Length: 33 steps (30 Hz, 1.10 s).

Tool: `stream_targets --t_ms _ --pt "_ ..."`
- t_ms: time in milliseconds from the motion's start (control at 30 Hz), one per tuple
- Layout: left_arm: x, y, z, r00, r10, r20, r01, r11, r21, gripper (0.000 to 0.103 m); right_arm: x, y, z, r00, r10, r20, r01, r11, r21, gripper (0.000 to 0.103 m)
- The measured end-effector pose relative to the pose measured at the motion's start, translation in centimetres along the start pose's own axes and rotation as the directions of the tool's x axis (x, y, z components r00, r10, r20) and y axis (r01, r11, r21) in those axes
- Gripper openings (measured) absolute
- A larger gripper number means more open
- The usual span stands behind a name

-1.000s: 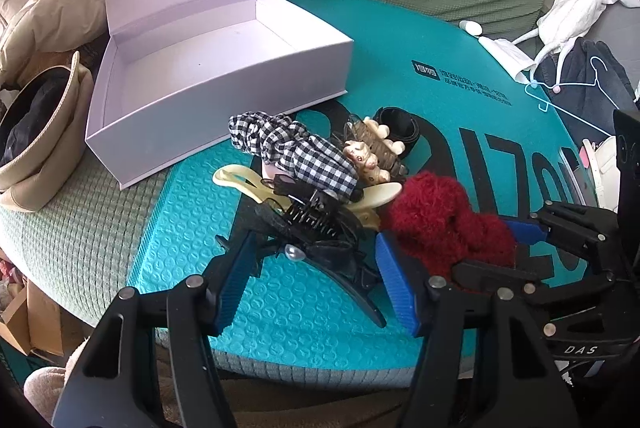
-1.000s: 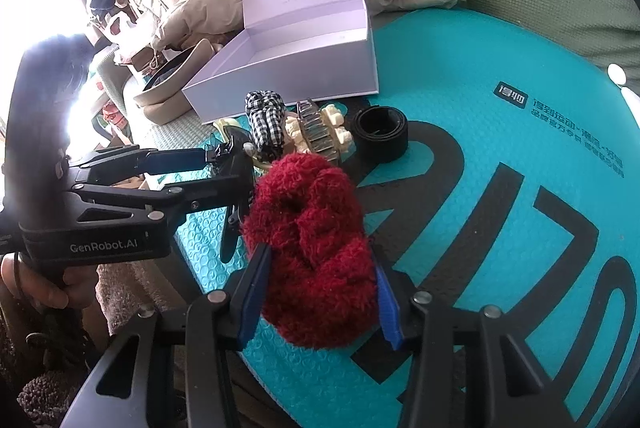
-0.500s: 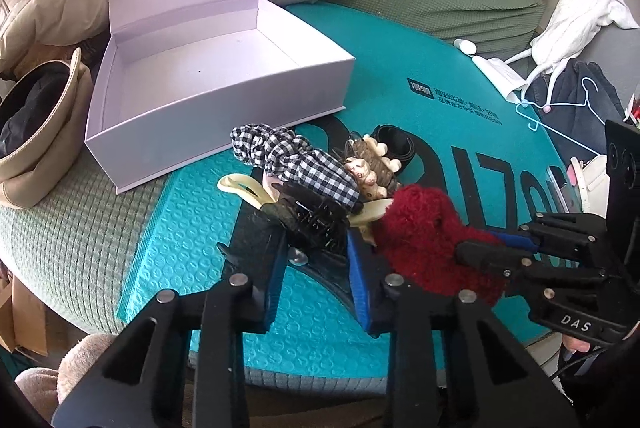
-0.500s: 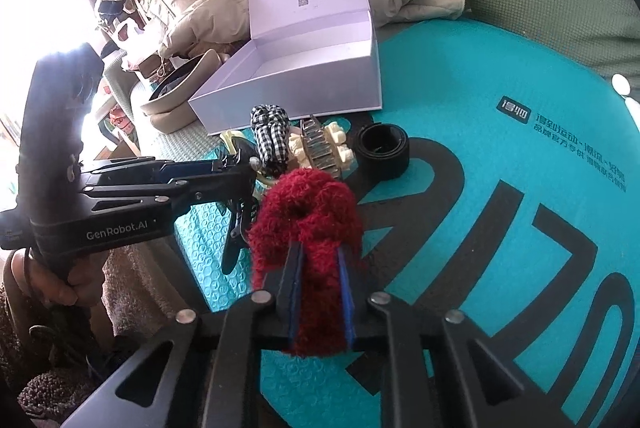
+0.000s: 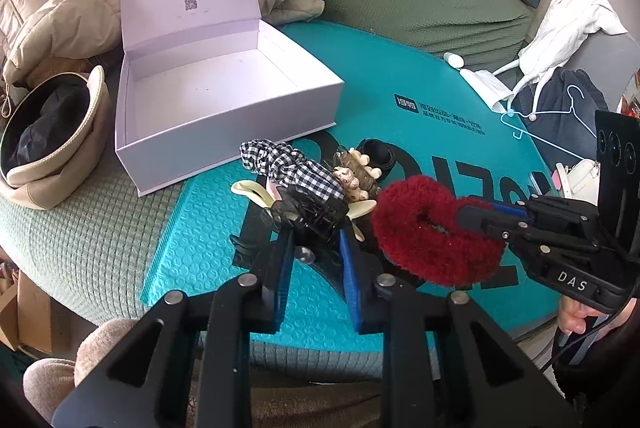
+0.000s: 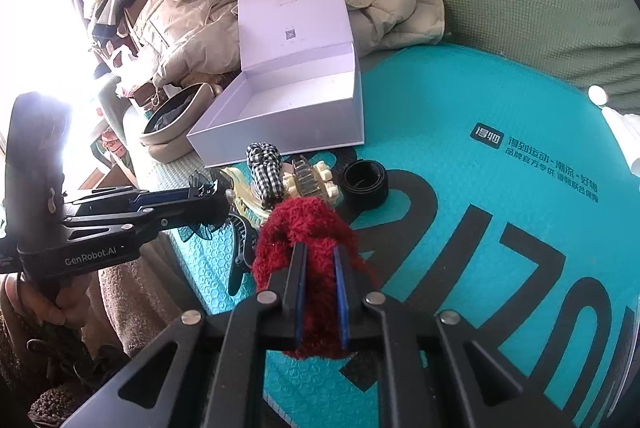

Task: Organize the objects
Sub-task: 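Grasp the red fuzzy scrunchie with the right tool while the left tool grasps the black claw clip, then carry the red scrunchie and black claw clip into the white box with both tools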

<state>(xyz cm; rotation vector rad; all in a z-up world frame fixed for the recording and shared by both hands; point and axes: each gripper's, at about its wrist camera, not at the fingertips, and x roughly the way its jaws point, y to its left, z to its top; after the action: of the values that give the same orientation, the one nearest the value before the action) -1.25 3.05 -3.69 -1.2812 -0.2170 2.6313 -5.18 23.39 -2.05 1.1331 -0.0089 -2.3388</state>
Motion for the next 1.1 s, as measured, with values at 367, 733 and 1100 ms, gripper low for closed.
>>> stream_targets --t_ms 367,733,1100 --pt "-5.3 -0.5 0.6 0.999 0.01 0.038 -0.01 1.0 0.013 0.022 -2.8 1.2 1.4 0.997 -0.024 0.069 0.024 1.0 0.006 0.011" --pt "-6.2 0.2 4.0 1.0 0.003 0.023 -0.005 0.998 0.07 0.022 -3.0 2.6 3.2 0.993 -0.064 0.096 0.06 0.997 0.04 0.012" --pt "-4.9 4.6 7.1 0.999 0.035 0.004 -0.035 0.998 0.055 0.022 -0.6 4.7 6.8 0.994 -0.047 0.094 0.048 0.999 -0.005 0.011"
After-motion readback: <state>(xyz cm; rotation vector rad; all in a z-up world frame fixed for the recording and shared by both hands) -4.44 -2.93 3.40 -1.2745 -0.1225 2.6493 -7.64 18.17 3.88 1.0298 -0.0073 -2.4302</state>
